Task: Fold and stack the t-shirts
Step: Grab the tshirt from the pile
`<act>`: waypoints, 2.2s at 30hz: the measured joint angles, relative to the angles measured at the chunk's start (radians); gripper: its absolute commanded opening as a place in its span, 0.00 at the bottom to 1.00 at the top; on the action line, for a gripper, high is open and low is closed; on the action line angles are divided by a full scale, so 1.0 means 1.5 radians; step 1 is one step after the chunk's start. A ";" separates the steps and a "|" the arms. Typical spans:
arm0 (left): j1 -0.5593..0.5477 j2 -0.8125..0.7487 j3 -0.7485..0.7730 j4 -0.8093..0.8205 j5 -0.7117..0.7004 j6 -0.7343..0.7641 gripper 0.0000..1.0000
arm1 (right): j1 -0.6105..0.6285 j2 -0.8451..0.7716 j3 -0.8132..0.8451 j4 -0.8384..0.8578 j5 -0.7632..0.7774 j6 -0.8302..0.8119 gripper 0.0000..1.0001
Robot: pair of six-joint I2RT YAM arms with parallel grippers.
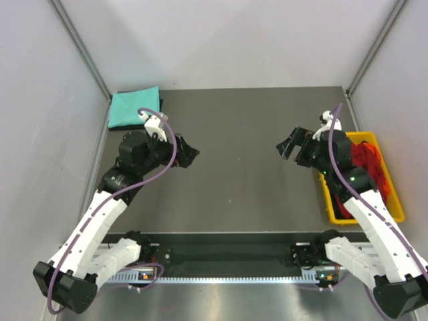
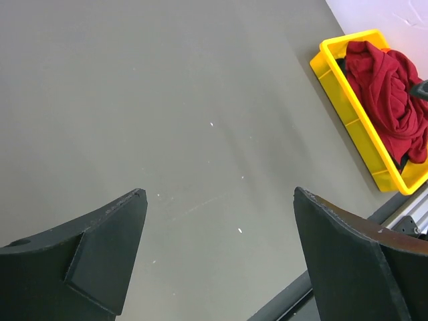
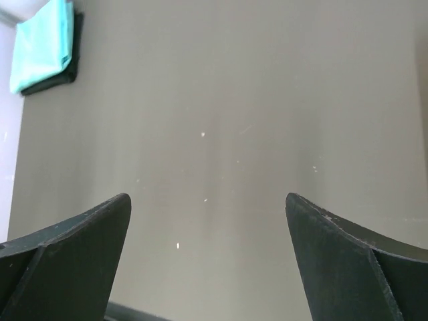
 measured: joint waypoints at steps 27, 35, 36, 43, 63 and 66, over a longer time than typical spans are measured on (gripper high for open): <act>0.000 0.000 -0.001 -0.029 0.002 -0.006 0.93 | -0.416 0.374 0.096 -0.110 0.314 0.113 0.98; 0.000 0.026 0.012 -0.036 0.003 -0.009 0.91 | -0.458 0.376 0.026 -0.043 0.307 0.111 0.63; 0.000 0.032 0.017 -0.037 0.002 -0.008 0.91 | -0.458 0.376 0.024 -0.036 0.305 0.106 0.56; 0.000 0.038 0.025 -0.045 0.000 -0.005 0.91 | -0.462 0.329 0.044 -0.060 0.302 0.072 0.24; 0.000 -0.015 -0.024 -0.028 0.031 -0.017 0.91 | -0.487 0.176 0.096 -0.082 0.243 -0.010 0.41; 0.000 -0.011 -0.025 -0.029 0.043 -0.017 0.91 | -0.545 0.174 0.027 -0.086 0.239 -0.013 0.47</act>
